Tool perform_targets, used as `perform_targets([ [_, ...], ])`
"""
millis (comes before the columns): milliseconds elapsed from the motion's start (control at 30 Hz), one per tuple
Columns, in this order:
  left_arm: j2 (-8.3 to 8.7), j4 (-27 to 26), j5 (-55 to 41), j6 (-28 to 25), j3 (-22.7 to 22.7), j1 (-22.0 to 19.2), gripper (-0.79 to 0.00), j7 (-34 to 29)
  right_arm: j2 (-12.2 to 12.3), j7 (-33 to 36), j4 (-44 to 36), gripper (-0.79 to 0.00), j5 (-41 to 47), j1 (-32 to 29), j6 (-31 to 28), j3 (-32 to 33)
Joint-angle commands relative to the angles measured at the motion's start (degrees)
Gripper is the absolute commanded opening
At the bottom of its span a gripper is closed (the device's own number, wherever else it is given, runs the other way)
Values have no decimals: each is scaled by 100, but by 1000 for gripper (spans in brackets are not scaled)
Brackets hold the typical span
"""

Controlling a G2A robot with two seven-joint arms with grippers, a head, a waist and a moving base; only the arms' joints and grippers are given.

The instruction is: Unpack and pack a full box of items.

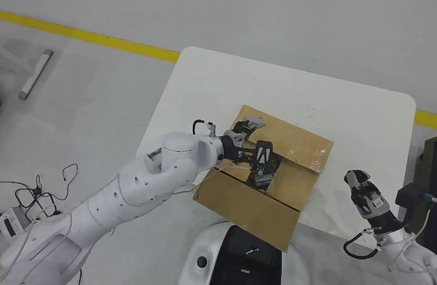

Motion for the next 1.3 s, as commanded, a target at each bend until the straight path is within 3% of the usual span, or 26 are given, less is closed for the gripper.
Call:
perform_targets([
  [0, -110, 102, 489, -23, 290, -205, 0, 36, -4, 4, 4, -770, 6, -9, -14, 28],
  [233, -387, 584, 1501, 87, 820, -534, 0, 127, -20, -7, 4, -767, 14, -61, -40, 106],
  [533, -580, 870, 2500, 126, 1062, -653, -31, 80, -47, -26, 2, -767, 9, -105, -60, 130],
  [567, -594, 891, 2544, 135, 1058, -643, -114, 93, -50, -25, 3, -767, 7, -106, -63, 132],
  [700, -637, 970, 2782, 134, 1034, -609, -203, 68, -62, -3, 5, -767, 1, -95, -79, 111],
  [767, -659, 1017, 2801, 155, 992, -574, -366, 81, -68, 8, -4, -760, -8, -83, -76, 95],
  [800, -669, 1034, 2823, 164, 972, -559, -397, 80, -71, 15, -10, -760, -12, -78, -79, 87],
  [867, -689, 1062, 2789, 175, 914, -514, -548, 85, -76, 21, -18, -760, -24, -69, -82, 81],
  [933, -706, 1060, 2767, 151, 853, -484, -785, 93, -81, 24, -24, -754, -31, -65, -87, 81],
  [1267, -729, 745, 1955, -502, 213, -264, -785, -202, -95, 1, -46, -767, -1, -90, -120, 254],
])
